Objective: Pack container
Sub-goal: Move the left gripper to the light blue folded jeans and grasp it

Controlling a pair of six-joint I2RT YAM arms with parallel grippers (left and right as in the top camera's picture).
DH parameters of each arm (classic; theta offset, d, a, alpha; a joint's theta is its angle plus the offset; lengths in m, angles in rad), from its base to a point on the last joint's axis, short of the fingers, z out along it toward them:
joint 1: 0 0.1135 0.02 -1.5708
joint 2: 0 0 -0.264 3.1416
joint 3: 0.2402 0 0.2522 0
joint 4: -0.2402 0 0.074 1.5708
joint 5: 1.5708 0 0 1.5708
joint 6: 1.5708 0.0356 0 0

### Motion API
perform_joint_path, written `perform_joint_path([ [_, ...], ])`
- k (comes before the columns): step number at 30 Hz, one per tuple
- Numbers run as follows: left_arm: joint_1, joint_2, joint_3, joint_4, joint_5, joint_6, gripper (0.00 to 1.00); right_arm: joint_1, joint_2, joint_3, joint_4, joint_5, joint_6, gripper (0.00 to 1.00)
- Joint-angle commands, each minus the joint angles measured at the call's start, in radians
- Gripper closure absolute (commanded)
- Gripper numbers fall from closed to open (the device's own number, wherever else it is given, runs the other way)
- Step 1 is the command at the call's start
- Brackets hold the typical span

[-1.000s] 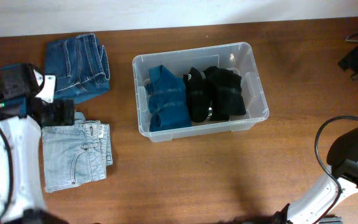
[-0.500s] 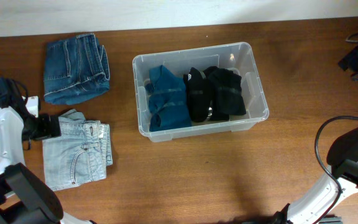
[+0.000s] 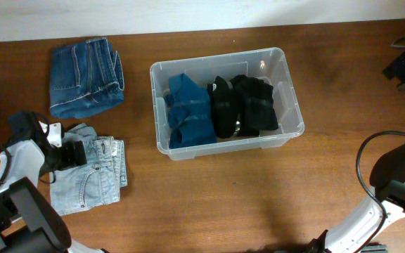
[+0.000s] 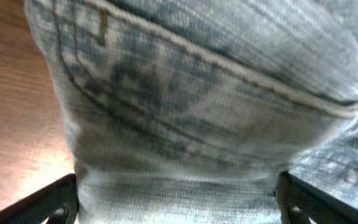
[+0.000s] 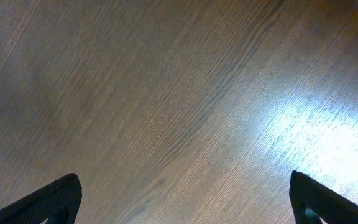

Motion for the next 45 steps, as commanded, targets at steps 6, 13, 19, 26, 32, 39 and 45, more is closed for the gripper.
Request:
perform_joint_path([
  [6, 0.01, 0.035, -0.048, 0.048, 0.207, -0.028, 0.01, 0.002, 0.006, -0.005, 0.0, 0.005, 0.012, 0.02],
  [13, 0.008, 0.074, -0.048, 0.093, 0.446, -0.029, 0.01, 0.002, 0.006, -0.005, 0.0, 0.005, 0.012, 0.01],
  [19, 0.01, 0.073, -0.047, 0.104, 0.443, -0.035, 0.01, 0.002, 0.006, -0.005, 0.0, 0.005, 0.012, 0.01],
  [26, 0.01, 0.072, -0.047, 0.088, 0.243, -0.035, 0.0, 0.002, 0.006, -0.005, 0.0, 0.005, 0.012, 0.02],
  [32, 0.01, 0.073, -0.047, -0.041, 0.185, -0.035, 0.01, 0.002, 0.006, -0.005, 0.0, 0.005, 0.012, 0.01],
  [39, 0.01, 0.073, -0.047, -0.138, 0.258, -0.035, 0.01, 0.002, 0.006, -0.005, 0.0, 0.005, 0.012, 0.02],
  [45, 0.01, 0.073, -0.047, -0.128, 0.333, -0.035, 0.0, 0.002, 0.006, -0.005, 0.0, 0.005, 0.012, 0.01],
])
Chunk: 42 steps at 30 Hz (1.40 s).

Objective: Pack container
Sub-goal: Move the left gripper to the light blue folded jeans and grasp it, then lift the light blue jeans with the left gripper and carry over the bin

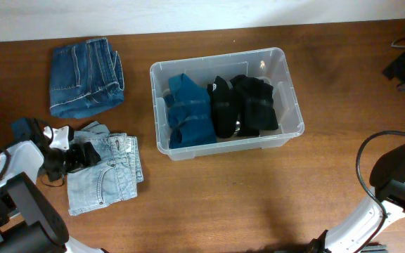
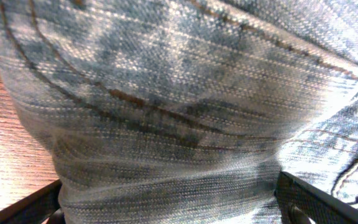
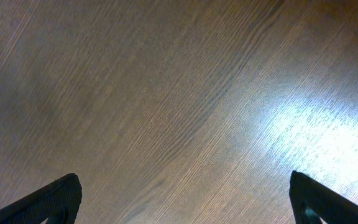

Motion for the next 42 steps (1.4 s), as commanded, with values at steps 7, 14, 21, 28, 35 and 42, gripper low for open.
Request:
perform_joint_path([
  [7, -0.003, 0.035, -0.043, -0.023, 0.132, -0.017, 0.2, 0.002, 0.006, -0.005, 0.0, 0.006, 0.012, 0.01],
  [14, -0.003, 0.035, -0.043, -0.023, 0.135, -0.018, 0.92, 0.002, 0.006, -0.005, 0.0, 0.006, 0.012, 0.01],
  [21, -0.003, 0.034, -0.028, -0.015, 0.248, -0.018, 0.99, 0.002, 0.006, -0.005, 0.0, 0.006, 0.012, 0.01],
  [28, -0.004, 0.031, 0.158, -0.122, 0.335, -0.047, 0.99, 0.002, 0.006, -0.005, 0.0, 0.006, 0.012, 0.01],
  [35, -0.004, 0.003, 0.413, -0.275, 0.452, -0.048, 0.99, 0.002, 0.006, -0.005, 0.0, 0.006, 0.012, 0.02],
  [42, -0.014, -0.058, 0.589, -0.309, 0.612, -0.117, 0.99, 0.002, 0.006, -0.005, 0.0, 0.006, 0.012, 0.01],
])
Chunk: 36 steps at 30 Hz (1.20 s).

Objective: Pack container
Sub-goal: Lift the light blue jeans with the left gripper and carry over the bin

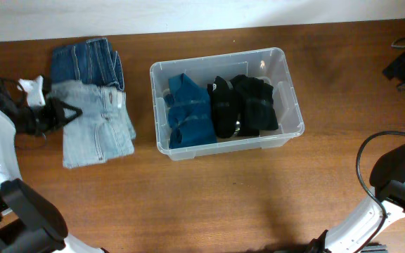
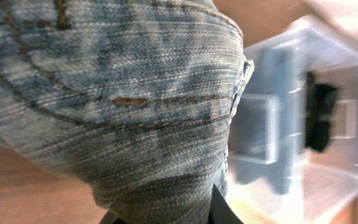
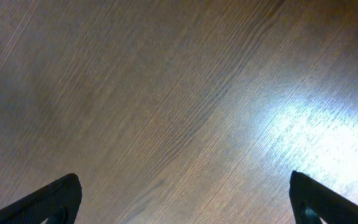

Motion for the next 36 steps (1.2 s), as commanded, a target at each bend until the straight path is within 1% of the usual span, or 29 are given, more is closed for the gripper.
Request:
perform_joint_path([
  [1, -0.018, -0.089, 0.106, -0.005, 0.185, -0.076, 1.0, 0.002, 0.006, -0.005, 0.0, 0.006, 0.013, 0.01],
  [5, -0.099, -0.129, 0.186, 0.004, 0.193, -0.175, 1.0, 0.002, 0.006, -0.005, 0.0, 0.006, 0.013, 0.02],
  [8, -0.16, -0.146, 0.223, 0.046, 0.193, -0.26, 0.99, 0.002, 0.006, -0.005, 0.0, 0.006, 0.013, 0.01],
  [14, -0.34, -0.173, 0.241, 0.242, 0.214, -0.46, 0.99, 0.002, 0.006, -0.005, 0.0, 0.006, 0.013, 0.01],
  [16, -0.413, -0.169, 0.24, 0.319, 0.206, -0.558, 1.0, 0.002, 0.006, -0.005, 0.0, 0.006, 0.013, 0.01],
  [17, -0.44, -0.167, 0.24, 0.346, 0.2, -0.589, 0.99, 0.002, 0.006, -0.005, 0.0, 0.006, 0.013, 0.02],
  [18, -0.496, -0.166, 0.24, 0.387, 0.167, -0.65, 0.99, 0.002, 0.006, -0.005, 0.0, 0.006, 0.013, 0.01],
  [21, -0.583, -0.166, 0.24, 0.409, 0.106, -0.716, 0.99, 0.002, 0.006, -0.005, 0.0, 0.006, 0.013, 0.01],
  [24, -0.667, -0.157, 0.237, 0.409, 0.031, -0.748, 0.99, 0.002, 0.006, -0.005, 0.0, 0.006, 0.013, 0.02],
  [25, -0.717, -0.146, 0.236, 0.409, -0.041, -0.782, 0.99, 0.002, 0.006, -0.005, 0.0, 0.006, 0.013, 0.01],
  [28, -0.782, -0.12, 0.236, 0.413, -0.122, -0.837, 0.99, 0.002, 0.006, -0.005, 0.0, 0.006, 0.013, 0.01],
  [31, -0.842, -0.066, 0.236, 0.47, -0.152, -0.857, 0.99, 0.002, 0.006, -0.005, 0.0, 0.006, 0.013, 0.01],
  [34, -0.901, 0.027, 0.236, 0.546, -0.158, -0.915, 0.99, 0.002, 0.006, -0.005, 0.0, 0.006, 0.013, 0.01],
  [36, -0.916, 0.068, 0.236, 0.575, -0.157, -0.929, 0.99, 0.002, 0.006, -0.005, 0.0, 0.006, 0.013, 0.01],
])
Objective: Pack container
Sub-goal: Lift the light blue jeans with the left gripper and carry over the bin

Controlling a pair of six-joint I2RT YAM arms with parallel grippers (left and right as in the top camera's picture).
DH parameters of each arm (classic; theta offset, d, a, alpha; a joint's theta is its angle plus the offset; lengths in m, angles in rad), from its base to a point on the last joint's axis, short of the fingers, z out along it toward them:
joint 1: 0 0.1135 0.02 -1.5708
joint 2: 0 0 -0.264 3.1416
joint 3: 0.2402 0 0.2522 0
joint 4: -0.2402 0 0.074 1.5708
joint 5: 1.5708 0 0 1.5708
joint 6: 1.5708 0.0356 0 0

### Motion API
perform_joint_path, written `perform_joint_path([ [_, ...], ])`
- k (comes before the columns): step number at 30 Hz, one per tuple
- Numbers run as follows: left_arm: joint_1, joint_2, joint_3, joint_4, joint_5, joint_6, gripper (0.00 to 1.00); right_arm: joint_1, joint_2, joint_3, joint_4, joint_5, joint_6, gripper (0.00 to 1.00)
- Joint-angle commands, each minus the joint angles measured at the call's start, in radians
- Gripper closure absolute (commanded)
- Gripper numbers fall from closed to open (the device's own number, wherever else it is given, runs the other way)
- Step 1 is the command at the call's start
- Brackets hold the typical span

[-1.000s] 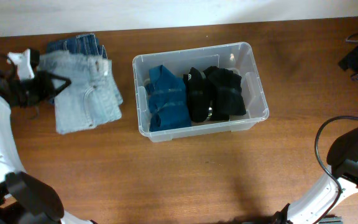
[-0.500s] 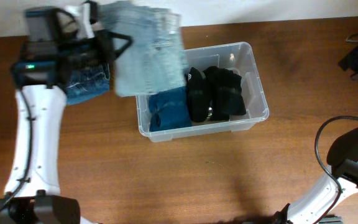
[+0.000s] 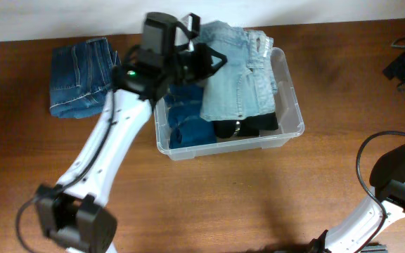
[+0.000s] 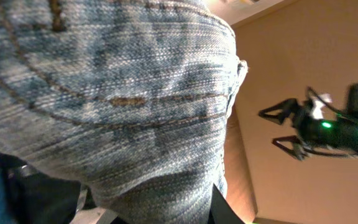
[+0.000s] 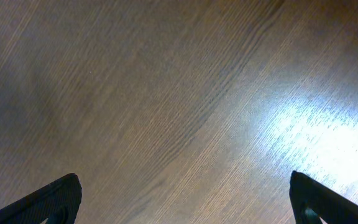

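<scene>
The light blue folded jeans [image 3: 236,70] hang over the clear plastic container [image 3: 290,91], covering its right half, with my left gripper [image 3: 206,60] shut on their left edge. In the left wrist view the light denim [image 4: 117,93] fills most of the frame. Inside the container lie a blue garment [image 3: 185,119] and black clothes [image 3: 248,126], partly hidden under the jeans. A dark blue folded pair of jeans [image 3: 83,77] lies on the table at the far left. My right gripper [image 5: 182,199] is open over bare wood, its fingertips [image 5: 61,196] wide apart.
My right arm's base and cable [image 3: 399,176] stand at the right edge. A black device [image 3: 403,67] sits at the far right corner; it also shows as a dark stand [image 4: 316,127] in the left wrist view. Brown wooden table [image 3: 223,204] all round.
My left gripper, still shut on the light jeans, has gone from the left side of the table, beside the dark jeans, to above the container. The right arm has not moved.
My left gripper was at the light jeans lying at the front left. Then the jeans had shifted a little to the right. Then they were held up by the dark jeans at the far left, and now they hang over the container.
</scene>
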Motion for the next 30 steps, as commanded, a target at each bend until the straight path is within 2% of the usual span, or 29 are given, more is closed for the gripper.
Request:
perform_joint_path([
  [1, -0.032, 0.077, 0.028, 0.058, -0.005, -0.074, 0.99, 0.002, 0.006, -0.005, 0.0, 0.006, 0.012, 0.01],
  [6, -0.056, 0.161, 0.028, 0.108, 0.002, -0.127, 0.99, 0.002, 0.006, -0.005, 0.0, 0.006, 0.012, 0.01],
  [16, -0.107, 0.232, 0.027, 0.104, -0.034, -0.193, 0.99, 0.002, 0.006, -0.005, 0.0, 0.006, 0.012, 0.02],
  [28, -0.096, 0.281, 0.027, 0.02, -0.13, -0.192, 0.99, 0.002, 0.006, -0.005, 0.0, 0.006, 0.012, 0.01],
  [30, -0.078, 0.281, 0.027, -0.014, -0.137, -0.156, 0.99, 0.002, 0.006, -0.005, 0.0, 0.006, 0.012, 0.01],
])
